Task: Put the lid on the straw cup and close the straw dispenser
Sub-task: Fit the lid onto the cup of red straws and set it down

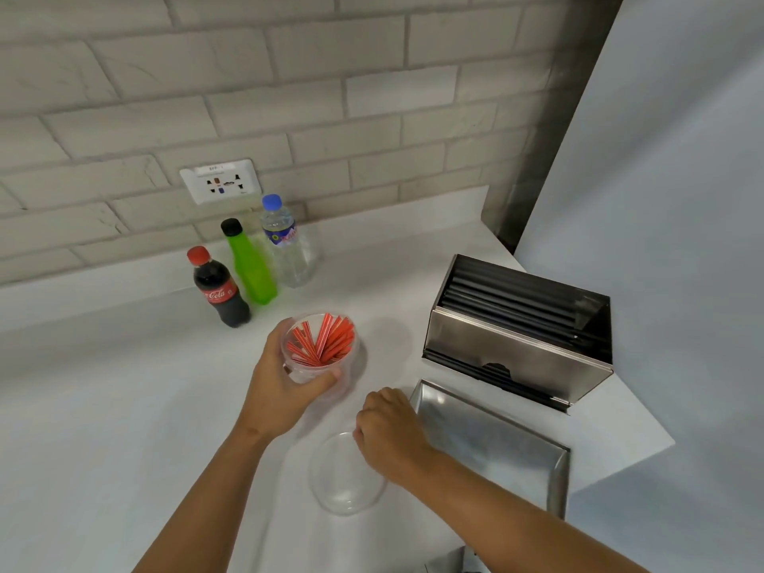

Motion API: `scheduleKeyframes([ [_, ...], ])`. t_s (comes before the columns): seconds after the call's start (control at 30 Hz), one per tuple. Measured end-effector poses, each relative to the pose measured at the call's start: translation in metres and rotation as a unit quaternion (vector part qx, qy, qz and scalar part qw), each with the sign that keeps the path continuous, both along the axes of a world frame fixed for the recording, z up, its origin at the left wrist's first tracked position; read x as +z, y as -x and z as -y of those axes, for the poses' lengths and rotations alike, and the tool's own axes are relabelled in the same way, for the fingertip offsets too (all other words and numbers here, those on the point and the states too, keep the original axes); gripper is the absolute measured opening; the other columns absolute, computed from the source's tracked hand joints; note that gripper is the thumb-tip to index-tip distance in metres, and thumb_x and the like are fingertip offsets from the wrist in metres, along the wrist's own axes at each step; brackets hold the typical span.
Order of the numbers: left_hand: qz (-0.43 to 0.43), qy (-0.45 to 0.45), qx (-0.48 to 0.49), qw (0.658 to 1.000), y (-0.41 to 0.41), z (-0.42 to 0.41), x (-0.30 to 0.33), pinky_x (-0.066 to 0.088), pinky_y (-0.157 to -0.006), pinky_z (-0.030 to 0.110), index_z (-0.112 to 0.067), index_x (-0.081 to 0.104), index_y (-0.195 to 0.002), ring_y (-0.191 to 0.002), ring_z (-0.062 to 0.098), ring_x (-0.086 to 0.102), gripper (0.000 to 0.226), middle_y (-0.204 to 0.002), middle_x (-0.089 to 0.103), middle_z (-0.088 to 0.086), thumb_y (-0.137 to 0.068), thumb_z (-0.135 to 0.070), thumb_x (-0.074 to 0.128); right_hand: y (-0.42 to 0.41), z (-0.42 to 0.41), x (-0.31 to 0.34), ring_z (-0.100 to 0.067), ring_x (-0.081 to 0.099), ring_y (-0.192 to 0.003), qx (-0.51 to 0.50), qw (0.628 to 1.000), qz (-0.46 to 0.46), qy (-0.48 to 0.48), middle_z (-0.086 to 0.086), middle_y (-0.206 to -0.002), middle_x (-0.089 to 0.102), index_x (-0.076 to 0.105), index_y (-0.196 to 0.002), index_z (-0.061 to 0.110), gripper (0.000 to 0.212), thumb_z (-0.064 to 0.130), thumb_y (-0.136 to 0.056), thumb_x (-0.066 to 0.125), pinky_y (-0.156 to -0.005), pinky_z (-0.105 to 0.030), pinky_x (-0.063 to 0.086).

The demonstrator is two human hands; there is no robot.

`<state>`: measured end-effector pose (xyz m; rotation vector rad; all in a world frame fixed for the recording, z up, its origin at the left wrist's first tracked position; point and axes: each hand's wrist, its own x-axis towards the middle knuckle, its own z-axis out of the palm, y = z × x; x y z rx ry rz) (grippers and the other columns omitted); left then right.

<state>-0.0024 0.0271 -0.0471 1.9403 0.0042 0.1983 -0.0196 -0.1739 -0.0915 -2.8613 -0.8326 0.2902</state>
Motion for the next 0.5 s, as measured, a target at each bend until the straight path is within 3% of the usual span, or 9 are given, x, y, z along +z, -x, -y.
scheduleKeyframes([
  [0.13,0.02,-0.006,-0.002,1.0,0.009,-0.002,0.022,0.05,-0.083,0.002,-0.062,0.04,-0.138,-0.119,-0.013,0.058,0.088,-0.131,0.057,-0.038,-0.065,-0.061,0.089,0.004,-0.004,0.007,-0.036,0.06,-0.105,-0.029,0.997,-0.015,-0.073,-0.016,-0.102,0.07,0.07,-0.097,0.004,0.029,0.024,-0.101,0.049,-0.095,-0.045,0.046],
  [0.3,0.054,0.014,-0.007,0.998,0.018,-0.002,0.043,0.05,-0.089,0.005,-0.058,0.044,-0.14,-0.123,-0.005,0.06,0.085,-0.135,0.06,-0.03,-0.067,-0.061,0.088,0.012,0.009,0.034,-0.027,0.069,-0.09,-0.138,0.971,-0.057,-0.188,-0.002,-0.094,0.078,0.064,-0.095,0.018,0.025,0.04,-0.099,0.053,-0.077,-0.039,0.053],
  [0.5,0.052,0.027,-0.014,0.998,0.027,0.004,0.048,0.05,-0.09,0.006,-0.069,0.041,-0.134,-0.123,-0.007,0.059,0.081,-0.129,0.059,-0.039,-0.068,-0.053,0.085,0.019,0.064,0.068,-0.004,0.072,-0.073,-0.27,0.885,-0.074,-0.372,0.01,-0.08,0.075,0.069,-0.09,0.028,0.009,0.035,-0.094,0.071,-0.072,-0.031,0.06],
])
